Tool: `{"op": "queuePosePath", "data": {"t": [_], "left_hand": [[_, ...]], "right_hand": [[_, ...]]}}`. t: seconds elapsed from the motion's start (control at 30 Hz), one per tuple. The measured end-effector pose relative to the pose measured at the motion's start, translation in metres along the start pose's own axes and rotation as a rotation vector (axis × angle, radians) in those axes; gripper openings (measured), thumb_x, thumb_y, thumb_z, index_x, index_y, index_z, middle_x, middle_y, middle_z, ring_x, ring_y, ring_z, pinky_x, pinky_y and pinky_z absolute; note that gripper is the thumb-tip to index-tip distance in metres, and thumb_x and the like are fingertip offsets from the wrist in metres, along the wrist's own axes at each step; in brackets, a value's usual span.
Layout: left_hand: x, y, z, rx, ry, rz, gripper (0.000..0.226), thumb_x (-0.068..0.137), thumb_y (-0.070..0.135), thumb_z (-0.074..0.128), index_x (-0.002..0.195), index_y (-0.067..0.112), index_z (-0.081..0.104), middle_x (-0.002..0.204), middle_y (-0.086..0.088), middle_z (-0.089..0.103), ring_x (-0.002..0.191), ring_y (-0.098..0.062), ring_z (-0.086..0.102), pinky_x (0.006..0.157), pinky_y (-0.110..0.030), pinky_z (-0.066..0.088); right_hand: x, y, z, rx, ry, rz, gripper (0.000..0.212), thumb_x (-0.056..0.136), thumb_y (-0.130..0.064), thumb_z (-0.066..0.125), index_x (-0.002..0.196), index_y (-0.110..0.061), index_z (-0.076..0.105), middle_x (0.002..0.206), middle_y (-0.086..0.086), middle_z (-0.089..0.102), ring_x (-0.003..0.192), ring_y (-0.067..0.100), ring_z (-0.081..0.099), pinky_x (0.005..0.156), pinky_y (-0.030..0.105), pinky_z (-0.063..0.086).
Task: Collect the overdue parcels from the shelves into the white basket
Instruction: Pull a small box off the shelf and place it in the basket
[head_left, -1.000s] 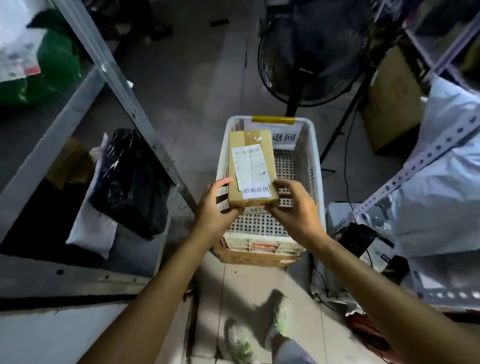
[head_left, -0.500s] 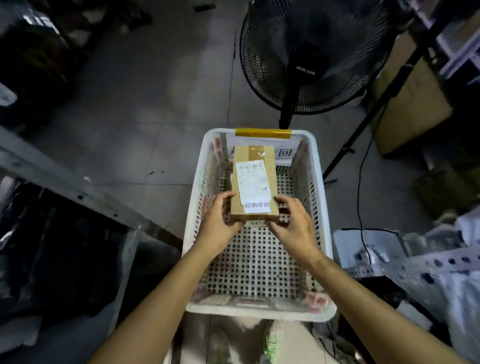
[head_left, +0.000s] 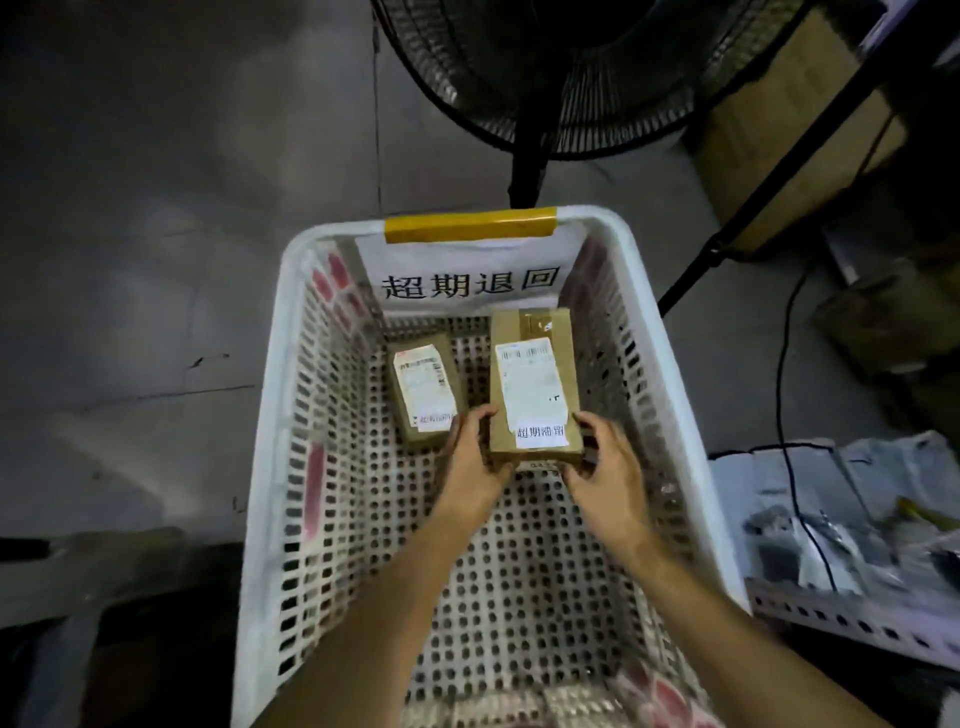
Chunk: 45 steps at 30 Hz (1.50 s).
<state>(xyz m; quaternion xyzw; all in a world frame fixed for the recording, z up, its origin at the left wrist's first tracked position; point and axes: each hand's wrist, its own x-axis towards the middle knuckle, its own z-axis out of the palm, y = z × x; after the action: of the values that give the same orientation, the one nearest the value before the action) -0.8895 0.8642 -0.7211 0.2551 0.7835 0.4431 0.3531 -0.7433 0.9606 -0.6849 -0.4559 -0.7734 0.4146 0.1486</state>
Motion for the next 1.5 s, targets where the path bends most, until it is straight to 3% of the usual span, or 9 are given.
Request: {"op": "queuePosePath", "data": {"t": [0.2, 0.33, 0.47, 0.57, 0.8, 0.9, 1.07, 1.23, 1.5], "left_hand": [[0.030, -0.060, 0.025, -0.002, 0.043, -0.014, 0.083, 0.076, 0.001, 0.080, 0.119, 0.060, 0.042, 0.132, 0.025, 0.041, 0.122, -0.017, 0.057, 0.097, -0.044, 0.055], [0.046, -0.091, 0.023, 0.001, 0.121, 0.021, 0.073, 0.075, -0.001, 0.079, 0.126, 0.040, 0.046, 0.136, 0.013, 0.041, 0.125, -0.019, 0.055, 0.096, -0.045, 0.055], [0.055, -0.105, 0.014, -0.009, 0.142, 0.016, 0.074, 0.076, -0.001, 0.080, 0.127, 0.040, 0.045, 0.125, 0.026, 0.037, 0.126, -0.018, 0.055, 0.097, -0.045, 0.055], [0.064, -0.101, 0.016, 0.046, 0.135, 0.040, 0.070, 0.078, 0.002, 0.078, 0.130, 0.036, 0.045, 0.132, 0.017, 0.039, 0.124, -0.016, 0.055, 0.097, -0.043, 0.055], [0.079, -0.086, 0.031, 0.285, 0.003, 0.044, 0.068, 0.086, 0.004, 0.072, 0.144, 0.023, 0.042, 0.146, 0.005, 0.038, 0.130, -0.019, 0.048, 0.106, -0.033, 0.046], [0.074, -0.077, 0.022, 0.353, -0.063, 0.012, 0.067, 0.086, 0.006, 0.070, 0.145, 0.020, 0.042, 0.145, 0.002, 0.040, 0.129, -0.019, 0.048, 0.109, -0.032, 0.042], [0.065, -0.027, -0.014, 0.548, -0.165, -0.073, 0.052, 0.093, 0.017, 0.064, 0.142, 0.019, 0.047, 0.133, -0.006, 0.050, 0.116, -0.026, 0.055, 0.091, -0.032, 0.050], [0.054, 0.056, -0.070, 0.776, -0.279, -0.084, 0.043, 0.097, 0.023, 0.054, 0.139, 0.017, 0.045, 0.130, -0.011, 0.055, 0.102, -0.026, 0.058, 0.071, -0.030, 0.048], [-0.001, 0.197, -0.153, 0.884, -0.184, -0.006, 0.041, 0.095, 0.034, 0.058, 0.133, 0.020, 0.052, 0.131, -0.010, 0.061, 0.115, -0.032, 0.059, 0.093, -0.039, 0.050]], "right_hand": [[0.027, 0.051, 0.048, -0.038, -0.023, -0.027, 0.063, 0.080, 0.004, 0.073, 0.137, -0.011, 0.051, 0.131, 0.002, 0.055, 0.122, 0.016, 0.054, 0.102, 0.040, 0.050], [0.049, 0.061, 0.076, 0.010, -0.135, 0.015, 0.063, 0.083, 0.001, 0.069, 0.138, -0.021, 0.048, 0.136, -0.004, 0.051, 0.125, 0.011, 0.051, 0.104, 0.037, 0.048], [0.062, 0.064, 0.092, -0.002, -0.142, -0.043, 0.066, 0.081, 0.004, 0.067, 0.140, -0.018, 0.046, 0.135, -0.004, 0.049, 0.123, 0.010, 0.051, 0.102, 0.037, 0.049], [0.066, 0.067, 0.092, 0.017, -0.102, -0.054, 0.064, 0.081, 0.006, 0.067, 0.138, -0.016, 0.047, 0.134, -0.004, 0.051, 0.124, 0.010, 0.051, 0.105, 0.035, 0.047], [0.075, 0.081, 0.087, -0.061, -0.064, 0.017, 0.061, 0.082, 0.011, 0.064, 0.137, -0.010, 0.050, 0.133, 0.006, 0.055, 0.124, 0.018, 0.052, 0.106, 0.039, 0.045], [0.072, 0.067, 0.076, -0.107, -0.152, 0.061, 0.058, 0.088, 0.004, 0.062, 0.140, -0.014, 0.046, 0.138, 0.005, 0.052, 0.127, 0.017, 0.050, 0.111, 0.026, 0.035], [0.079, 0.021, 0.043, -0.311, -0.322, 0.187, 0.051, 0.091, -0.016, 0.068, 0.137, -0.011, 0.047, 0.136, 0.010, 0.056, 0.119, 0.026, 0.057, 0.099, 0.027, 0.043], [0.082, -0.056, -0.007, -0.375, -0.459, 0.219, 0.039, 0.094, -0.024, 0.065, 0.129, -0.012, 0.053, 0.119, 0.009, 0.065, 0.087, 0.021, 0.062, 0.087, 0.038, 0.055], [0.051, -0.190, -0.102, -0.548, -0.460, 0.066, 0.041, 0.092, -0.037, 0.063, 0.126, -0.015, 0.055, 0.128, 0.012, 0.062, 0.113, 0.032, 0.059, 0.095, 0.041, 0.049]]}}
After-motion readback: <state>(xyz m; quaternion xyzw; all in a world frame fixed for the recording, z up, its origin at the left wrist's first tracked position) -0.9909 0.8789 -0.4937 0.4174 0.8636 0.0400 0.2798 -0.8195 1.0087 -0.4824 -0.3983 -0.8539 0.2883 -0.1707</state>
